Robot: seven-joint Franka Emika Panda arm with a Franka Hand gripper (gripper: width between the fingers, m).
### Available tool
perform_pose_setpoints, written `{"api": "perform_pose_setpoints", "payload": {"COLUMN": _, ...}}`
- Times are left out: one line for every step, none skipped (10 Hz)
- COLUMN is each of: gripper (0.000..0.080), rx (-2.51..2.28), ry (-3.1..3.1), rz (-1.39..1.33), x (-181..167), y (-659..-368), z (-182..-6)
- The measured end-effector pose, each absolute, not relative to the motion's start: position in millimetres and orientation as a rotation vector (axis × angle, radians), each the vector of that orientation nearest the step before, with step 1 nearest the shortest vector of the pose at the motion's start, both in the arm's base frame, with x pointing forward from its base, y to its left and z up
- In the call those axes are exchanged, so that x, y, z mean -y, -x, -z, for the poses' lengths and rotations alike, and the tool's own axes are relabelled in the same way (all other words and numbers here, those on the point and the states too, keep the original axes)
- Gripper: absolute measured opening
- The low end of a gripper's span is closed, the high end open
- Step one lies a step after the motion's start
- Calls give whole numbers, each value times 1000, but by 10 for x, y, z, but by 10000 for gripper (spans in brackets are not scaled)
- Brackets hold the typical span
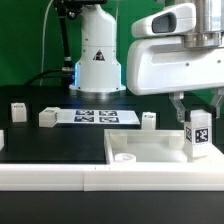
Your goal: Assemble one leg
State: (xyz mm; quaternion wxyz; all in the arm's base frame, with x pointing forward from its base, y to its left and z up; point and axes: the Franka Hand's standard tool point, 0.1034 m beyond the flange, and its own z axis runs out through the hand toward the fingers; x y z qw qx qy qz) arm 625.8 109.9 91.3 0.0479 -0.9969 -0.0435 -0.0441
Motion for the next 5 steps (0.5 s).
{"api": "perform_pose_setpoints", "payload": {"gripper": 290, "rx": 133, "ry": 3040, "rz": 134, "x": -1099, "y": -6258, "z": -913}}
{"api": "perform_pose_setpoints", "payload": {"gripper": 290, "rx": -1, "ry": 3038, "rz": 132, "x": -1115, "y": -6258, "z": -913}}
{"api": "perform_pose_setpoints", "payload": {"gripper": 290, "rx": -240, "ry": 3023, "rz": 129, "x": -1136, "y": -6251, "z": -902}}
{"api": "perform_pose_setpoints", "payload": {"gripper": 290, "rx": -416, "ry": 3001, "rz": 140, "x": -1145, "y": -6255, "z": -899}}
{"api": "perform_pose_setpoints", "payload": {"gripper": 290, "rx": -544, "ry": 2979, "rz": 141, "x": -1144, "y": -6255, "z": -897}}
